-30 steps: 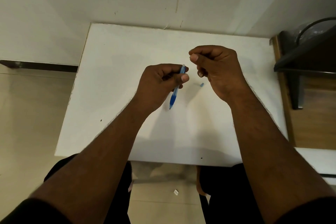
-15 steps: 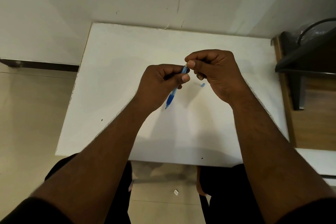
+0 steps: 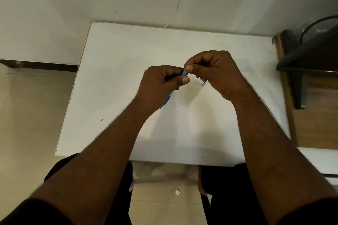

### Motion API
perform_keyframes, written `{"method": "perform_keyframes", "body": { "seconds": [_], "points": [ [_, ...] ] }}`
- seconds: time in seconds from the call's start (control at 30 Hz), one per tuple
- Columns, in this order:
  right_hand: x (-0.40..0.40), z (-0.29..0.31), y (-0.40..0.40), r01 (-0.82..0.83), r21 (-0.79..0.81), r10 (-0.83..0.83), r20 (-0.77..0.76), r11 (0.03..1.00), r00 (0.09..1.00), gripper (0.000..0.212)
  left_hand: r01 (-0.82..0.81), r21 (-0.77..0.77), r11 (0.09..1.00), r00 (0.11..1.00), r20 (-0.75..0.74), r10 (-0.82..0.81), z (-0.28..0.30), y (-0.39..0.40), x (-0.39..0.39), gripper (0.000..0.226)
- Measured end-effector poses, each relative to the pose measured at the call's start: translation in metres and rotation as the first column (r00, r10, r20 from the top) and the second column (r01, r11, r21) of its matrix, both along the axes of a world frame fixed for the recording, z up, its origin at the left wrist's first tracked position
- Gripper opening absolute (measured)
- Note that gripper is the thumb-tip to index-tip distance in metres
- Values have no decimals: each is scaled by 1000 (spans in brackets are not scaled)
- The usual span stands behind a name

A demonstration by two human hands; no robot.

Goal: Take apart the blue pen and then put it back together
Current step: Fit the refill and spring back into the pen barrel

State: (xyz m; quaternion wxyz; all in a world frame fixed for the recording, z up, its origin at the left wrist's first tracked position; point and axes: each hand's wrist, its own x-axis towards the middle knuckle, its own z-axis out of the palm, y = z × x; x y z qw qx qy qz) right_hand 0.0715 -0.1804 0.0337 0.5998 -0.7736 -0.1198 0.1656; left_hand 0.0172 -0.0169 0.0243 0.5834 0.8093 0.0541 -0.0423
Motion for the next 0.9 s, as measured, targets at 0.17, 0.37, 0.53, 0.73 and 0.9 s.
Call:
{"method": "perform_keyframes", "body": {
  "seconds": [0.17, 0.37, 0.53, 0.73, 0.9],
  "points": [
    [0, 1, 1, 26, 0, -26, -22, 1000, 999, 8, 3, 26, 1000, 1000, 1, -3, -1, -1, -1, 10],
    [6, -5, -16, 102, -161, -110, -42, 982, 993, 21, -30, -41, 999, 999, -28, 29, 0, 2, 0, 10],
    [14, -20, -28, 114, -623, -37, 136, 774, 990, 14, -49, -109, 993, 998, -52, 43, 0, 5, 0, 8],
    [12, -27, -23, 33, -787, 83, 106, 616, 991, 13, -32, -103, 994, 998, -48, 27, -1, 4, -1, 7],
    [11, -33, -19, 16, -826, 71, 68, 564, 995, 15, -30, -90, 996, 999, -48, 25, -1, 2, 0, 16]
  ]
}}
